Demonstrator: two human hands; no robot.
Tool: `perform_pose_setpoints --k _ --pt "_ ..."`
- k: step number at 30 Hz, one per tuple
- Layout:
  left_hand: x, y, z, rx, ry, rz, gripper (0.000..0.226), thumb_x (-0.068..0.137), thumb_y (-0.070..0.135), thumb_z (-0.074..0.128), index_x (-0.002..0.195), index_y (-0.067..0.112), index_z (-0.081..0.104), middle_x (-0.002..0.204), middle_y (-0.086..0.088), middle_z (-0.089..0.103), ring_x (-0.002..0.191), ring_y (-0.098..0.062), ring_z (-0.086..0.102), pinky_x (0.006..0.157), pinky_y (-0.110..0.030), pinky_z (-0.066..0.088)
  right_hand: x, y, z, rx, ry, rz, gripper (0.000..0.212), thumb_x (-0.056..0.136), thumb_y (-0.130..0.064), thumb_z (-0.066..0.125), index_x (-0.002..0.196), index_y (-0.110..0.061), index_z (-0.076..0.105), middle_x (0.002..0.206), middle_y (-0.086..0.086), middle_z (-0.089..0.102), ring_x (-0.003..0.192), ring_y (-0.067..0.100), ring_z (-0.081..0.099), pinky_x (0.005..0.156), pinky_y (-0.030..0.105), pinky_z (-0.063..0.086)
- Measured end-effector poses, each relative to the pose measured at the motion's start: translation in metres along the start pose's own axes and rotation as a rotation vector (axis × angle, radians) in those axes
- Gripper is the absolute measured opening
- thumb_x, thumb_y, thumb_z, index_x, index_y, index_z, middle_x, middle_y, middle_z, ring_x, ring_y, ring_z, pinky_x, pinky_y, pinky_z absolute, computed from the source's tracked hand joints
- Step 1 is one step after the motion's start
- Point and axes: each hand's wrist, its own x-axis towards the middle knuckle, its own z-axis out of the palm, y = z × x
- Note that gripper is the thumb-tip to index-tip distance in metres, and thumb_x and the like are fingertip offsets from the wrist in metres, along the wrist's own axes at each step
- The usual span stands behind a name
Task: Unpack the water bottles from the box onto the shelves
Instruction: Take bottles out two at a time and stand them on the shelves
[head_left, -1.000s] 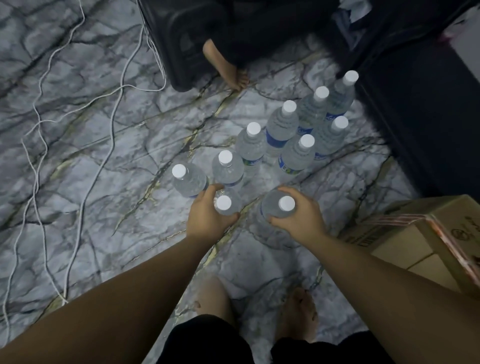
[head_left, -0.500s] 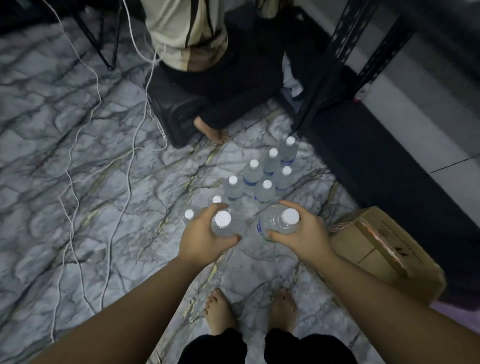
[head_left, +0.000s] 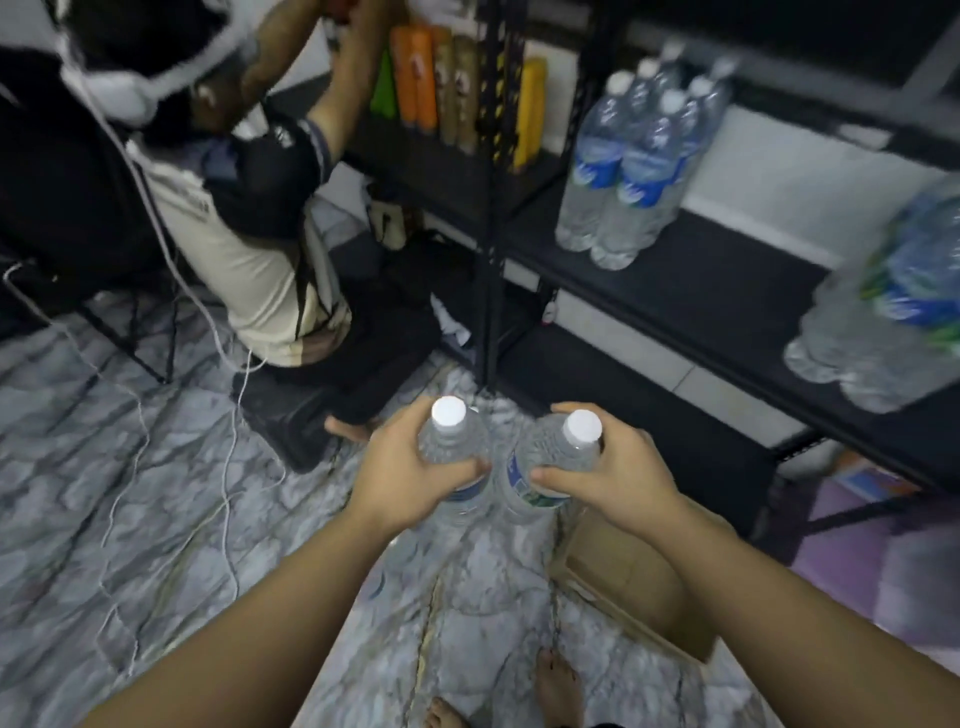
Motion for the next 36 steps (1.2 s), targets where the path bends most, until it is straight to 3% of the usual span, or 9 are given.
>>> perform_pose_setpoints --k 2,5,11,14,18,24,28,32,36 --pt "0.013 0.036 -0.004 -0.017 -0.025 0.055 0.048 0.067 0.037 0.096 0.105 0.036 0.066 0.101 0.011 0.074 0.099 -0.007 0.069 0.090 -0.016 0.049 -0.010 -0.017 -0.025 0.007 0.067 0.001 0.076 0.055 -0.065 0.091 0.125 -0.048 0.065 0.106 -0.025 0.074 0.101 -0.006 0.069 0.093 0.037 0.059" --pt "0.034 0.087 -0.007 -0.090 -0.055 0.133 0.046 0.064 0.035 0.095 0.101 0.034 0.067 0.097 0.008 0.075 0.095 -0.013 0.072 0.087 -0.046 0.059 -0.023 -0.037 -0.060 0.028 0.193 -0.001 0.073 0.057 -0.066 0.090 0.123 -0.049 0.064 0.106 -0.025 0.075 0.102 -0.002 0.070 0.093 0.041 0.060" --pt "0.075 0.195 0.000 -0.204 -0.116 0.290 0.049 0.062 0.028 0.097 0.100 0.032 0.068 0.099 0.007 0.077 0.096 -0.016 0.075 0.090 -0.052 0.061 -0.041 -0.073 -0.140 0.051 0.439 -0.065 0.046 0.071 -0.046 0.093 0.109 -0.039 0.067 0.101 -0.024 0.076 0.093 -0.004 0.072 0.089 0.043 0.060" --pt "0.094 0.248 0.008 -0.248 -0.155 0.368 0.050 0.067 0.017 0.098 0.107 0.029 0.070 0.103 0.006 0.079 0.098 -0.015 0.076 0.094 -0.053 0.061 -0.042 -0.087 -0.181 0.078 0.517 -0.112 0.044 0.074 -0.047 0.089 0.112 -0.039 0.067 0.107 -0.020 0.077 0.100 0.004 0.073 0.092 0.049 0.059" --pt "0.113 0.315 0.021 -0.291 -0.171 0.436 0.061 0.063 0.028 0.097 0.118 0.027 0.071 0.111 0.005 0.079 0.104 -0.017 0.076 0.096 -0.052 0.060 -0.039 -0.109 -0.240 0.090 0.642 -0.189 0.083 0.068 -0.069 0.080 0.141 -0.036 0.058 0.135 -0.016 0.068 0.127 0.012 0.063 0.107 0.051 0.053" --pt "0.137 0.422 0.044 -0.303 -0.187 0.574 0.039 0.068 0.011 0.096 0.097 0.027 0.076 0.095 0.000 0.081 0.092 -0.022 0.078 0.091 -0.051 0.062 -0.034 -0.142 -0.337 0.078 0.743 -0.372 0.037 0.080 -0.041 0.086 0.110 -0.040 0.066 0.103 -0.019 0.075 0.098 0.006 0.071 0.094 0.049 0.057" --pt "0.155 0.487 0.056 -0.356 -0.150 0.617 0.035 0.069 0.007 0.093 0.095 0.025 0.078 0.093 -0.002 0.081 0.091 -0.025 0.078 0.091 -0.048 0.062 -0.022 -0.160 -0.393 0.086 0.809 -0.475 0.040 0.082 -0.031 0.087 0.117 -0.038 0.068 0.106 -0.018 0.076 0.101 0.005 0.071 0.098 0.046 0.056" --pt "0.176 0.548 0.054 -0.376 -0.202 0.707 0.039 0.064 0.015 0.093 0.099 0.021 0.078 0.095 -0.004 0.081 0.088 -0.019 0.077 0.087 -0.043 0.062 -0.008 -0.180 -0.450 0.054 0.833 -0.551 0.049 0.079 -0.044 0.086 0.124 -0.036 0.067 0.114 -0.016 0.075 0.107 0.007 0.071 0.099 0.047 0.056" --pt "0.203 0.599 0.046 -0.408 -0.227 0.767 0.041 0.061 0.022 0.089 0.100 0.017 0.077 0.096 -0.008 0.081 0.086 -0.020 0.078 0.081 -0.036 0.061 0.005 -0.213 -0.503 0.026 0.829 -0.634 0.041 0.081 -0.037 0.087 0.118 -0.030 0.070 0.102 -0.005 0.079 0.092 0.016 0.076 0.090 0.048 0.061"
